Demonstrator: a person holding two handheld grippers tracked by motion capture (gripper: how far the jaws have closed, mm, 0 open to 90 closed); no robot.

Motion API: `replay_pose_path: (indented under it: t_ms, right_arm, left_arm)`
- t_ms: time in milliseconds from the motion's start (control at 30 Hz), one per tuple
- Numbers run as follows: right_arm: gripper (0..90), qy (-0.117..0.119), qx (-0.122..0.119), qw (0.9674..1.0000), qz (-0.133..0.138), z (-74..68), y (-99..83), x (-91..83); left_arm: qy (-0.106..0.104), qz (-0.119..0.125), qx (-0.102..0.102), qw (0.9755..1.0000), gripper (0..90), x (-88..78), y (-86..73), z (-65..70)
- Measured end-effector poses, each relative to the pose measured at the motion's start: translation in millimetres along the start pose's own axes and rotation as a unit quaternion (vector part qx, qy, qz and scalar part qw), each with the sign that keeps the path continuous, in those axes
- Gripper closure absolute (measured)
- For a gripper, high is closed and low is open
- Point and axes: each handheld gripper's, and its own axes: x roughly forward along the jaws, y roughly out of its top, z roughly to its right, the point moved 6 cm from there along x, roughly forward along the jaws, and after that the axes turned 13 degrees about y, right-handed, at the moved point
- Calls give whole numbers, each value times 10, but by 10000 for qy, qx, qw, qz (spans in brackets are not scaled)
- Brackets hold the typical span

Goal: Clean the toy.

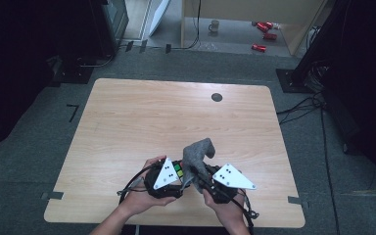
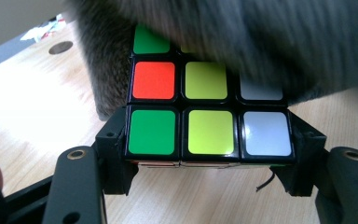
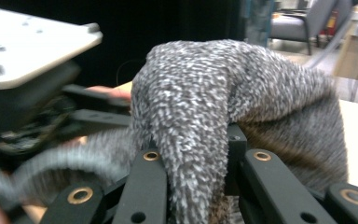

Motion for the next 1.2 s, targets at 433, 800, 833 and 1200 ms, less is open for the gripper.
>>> replay_pose_path:
  t_ms: [433, 800, 833, 1200]
  right_arm:
    - [781, 534, 1156, 9913, 347, 257, -128, -78]
    - [786, 448, 1030, 9935, 204, 228, -104, -68]
    - [786, 460, 954, 9941, 225, 188, -73, -67]
    - [788, 312, 980, 9946, 118, 315, -236, -64]
  left_arm:
    - [-683, 800, -593, 9927, 352, -155, 32, -165]
    - [-714, 716, -308, 9944, 352, -131, 23, -73]
    - [-715, 685, -305, 9946, 352, -113, 8, -68]
    - [-742, 1114, -914, 9868, 352, -256, 78, -301]
